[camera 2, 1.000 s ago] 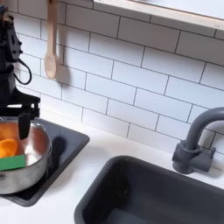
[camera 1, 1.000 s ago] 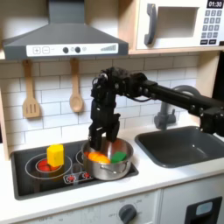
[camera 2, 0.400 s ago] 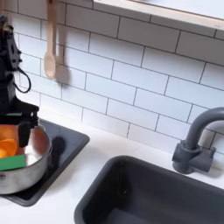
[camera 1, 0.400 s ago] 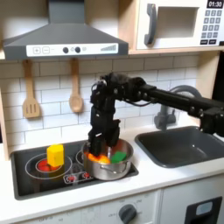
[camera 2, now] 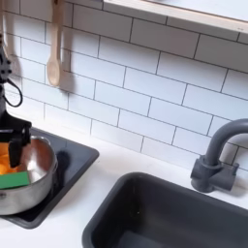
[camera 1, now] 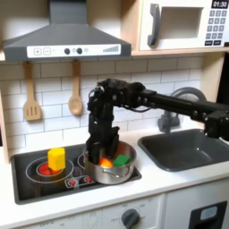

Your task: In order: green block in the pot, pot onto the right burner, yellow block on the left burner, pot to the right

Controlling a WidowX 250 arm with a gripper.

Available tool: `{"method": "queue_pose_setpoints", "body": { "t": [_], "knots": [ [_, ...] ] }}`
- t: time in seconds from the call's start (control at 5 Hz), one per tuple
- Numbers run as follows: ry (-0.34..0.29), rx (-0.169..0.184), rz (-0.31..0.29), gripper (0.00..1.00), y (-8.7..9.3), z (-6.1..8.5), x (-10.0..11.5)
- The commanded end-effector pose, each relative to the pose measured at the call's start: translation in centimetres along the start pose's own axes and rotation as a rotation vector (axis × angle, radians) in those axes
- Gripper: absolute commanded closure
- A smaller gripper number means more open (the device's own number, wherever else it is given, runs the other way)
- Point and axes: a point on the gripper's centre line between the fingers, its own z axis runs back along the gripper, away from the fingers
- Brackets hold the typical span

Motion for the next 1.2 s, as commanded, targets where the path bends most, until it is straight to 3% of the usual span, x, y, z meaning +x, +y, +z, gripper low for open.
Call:
{"method": "queue_pose_setpoints", "body": {
  "t": [0.0, 0.4, 0.8, 1.0],
  "knots": [
    [0.016, -0.006, -0.017, 0.00, 0.26, -0.49, -0.93],
    [0.021, -0.005, -0.002, 0.00, 1.08, -0.60, -1.50],
    [0.016, -0.005, 0.017, 0.00, 0.79, -0.74, -1.26],
    [0.000, 0.011, 0.039, 0.00, 0.99, -0.64, -1.11]
  ]
}}
